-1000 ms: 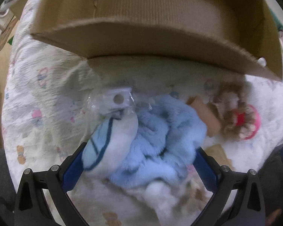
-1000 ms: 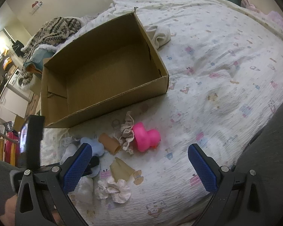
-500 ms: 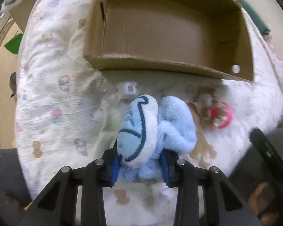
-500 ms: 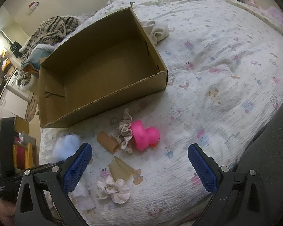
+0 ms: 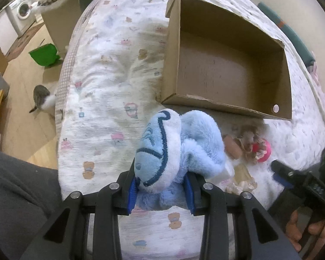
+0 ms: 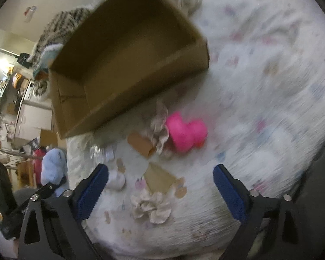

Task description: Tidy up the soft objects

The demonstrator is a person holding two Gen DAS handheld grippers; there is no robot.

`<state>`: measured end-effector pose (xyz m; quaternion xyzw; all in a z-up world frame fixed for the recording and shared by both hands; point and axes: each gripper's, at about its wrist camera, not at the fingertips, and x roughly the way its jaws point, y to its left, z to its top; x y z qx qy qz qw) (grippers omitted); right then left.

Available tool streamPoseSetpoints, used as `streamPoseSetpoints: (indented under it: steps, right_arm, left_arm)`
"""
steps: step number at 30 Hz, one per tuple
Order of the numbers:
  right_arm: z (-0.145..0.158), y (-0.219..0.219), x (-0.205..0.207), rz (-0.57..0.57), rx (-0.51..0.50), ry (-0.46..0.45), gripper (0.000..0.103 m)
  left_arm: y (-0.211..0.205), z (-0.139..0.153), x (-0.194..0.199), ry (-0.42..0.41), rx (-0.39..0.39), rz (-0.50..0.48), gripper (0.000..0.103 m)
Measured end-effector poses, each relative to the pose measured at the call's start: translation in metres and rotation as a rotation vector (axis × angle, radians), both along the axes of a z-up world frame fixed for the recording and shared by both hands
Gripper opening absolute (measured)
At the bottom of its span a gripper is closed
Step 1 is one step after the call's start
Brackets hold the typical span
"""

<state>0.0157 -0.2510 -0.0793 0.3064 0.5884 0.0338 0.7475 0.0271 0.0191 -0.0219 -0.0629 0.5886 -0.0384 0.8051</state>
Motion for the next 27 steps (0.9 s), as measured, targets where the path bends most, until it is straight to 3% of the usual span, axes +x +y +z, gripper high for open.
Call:
streamPoseSetpoints:
  steps: [2,5,14,19,21,23,25,27]
  right_arm:
    - [-0.01,0.004,0.004,0.018,0.021,0.043,0.085]
    - [-0.02,0.012,0.01,0.044,0.037,0.073,0.083]
    - [-0.039,0.054,0.036,0.2,-0.151,0.114,0.08]
    - [-0.043,0.07,0.033,0.284,-0.281,0.095,0.05]
    - [-0.041,0.07,0.033,0.282,-0.261,0.086,0.03]
    - [-0.038,0.065,0.032,0.267,-0.211,0.077,0.019]
    - [-0.035,0.06,0.032,0.247,-0.18,0.054,0.012]
    - [-0.029,0.055,0.031,0.23,-0.139,0.026,0.011]
  left_arm:
    - [-0.004,-0.001,-0.001,-0.013,0.026,-0.002,0.033]
    - [-0.009,-0.007,0.003,-0.01,0.031,-0.022,0.033]
    - [-0.018,-0.009,0.001,-0.031,0.053,-0.055,0.033]
    - [-0.014,-0.011,0.003,-0.018,0.038,-0.042,0.033]
    - [-0.014,-0.01,0.003,-0.023,0.039,-0.036,0.033]
    - [-0.014,-0.009,0.003,-0.026,0.038,-0.037,0.033]
    - [-0.015,-0.009,0.003,-0.031,0.042,-0.041,0.033]
    - [-0.015,-0.008,0.002,-0.037,0.048,-0.043,0.033]
